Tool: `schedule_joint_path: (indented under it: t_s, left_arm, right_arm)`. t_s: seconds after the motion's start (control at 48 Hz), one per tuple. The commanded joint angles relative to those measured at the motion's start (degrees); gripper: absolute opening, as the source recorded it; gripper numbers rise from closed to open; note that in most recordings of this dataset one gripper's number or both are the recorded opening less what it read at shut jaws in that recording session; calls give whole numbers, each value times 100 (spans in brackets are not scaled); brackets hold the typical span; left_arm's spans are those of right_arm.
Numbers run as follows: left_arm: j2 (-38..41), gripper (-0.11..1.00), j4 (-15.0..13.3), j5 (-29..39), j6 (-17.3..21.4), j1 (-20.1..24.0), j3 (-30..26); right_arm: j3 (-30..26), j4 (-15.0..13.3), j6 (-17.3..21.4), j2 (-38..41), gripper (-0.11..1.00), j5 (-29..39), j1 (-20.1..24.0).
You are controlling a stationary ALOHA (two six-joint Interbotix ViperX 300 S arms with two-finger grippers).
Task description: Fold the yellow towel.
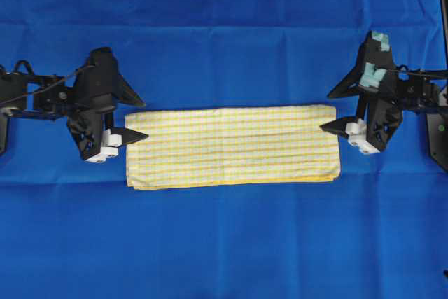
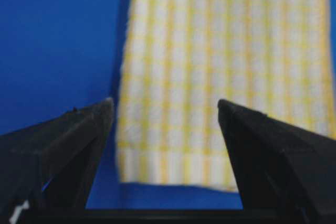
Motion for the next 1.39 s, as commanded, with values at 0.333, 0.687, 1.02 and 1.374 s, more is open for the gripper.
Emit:
schedule_joint_path:
  t_s: [0.333,0.687,1.02,1.374]
  left_arm:
    - [448,72,18,492,44,378,-185]
    - [466,5,26,835,79,378,-211]
    - [457,3,26,835,114,387,-237]
    - [396,3,26,888,123,475,-352]
  right_arm:
    - [-352,-378,-9,765,82,149,-422]
    - [-325,-527,-26,914,82,149,-457]
    - [-325,-598,-123,1081,68,281,-325]
    - [-360,-606,-185,738,4,343,-123]
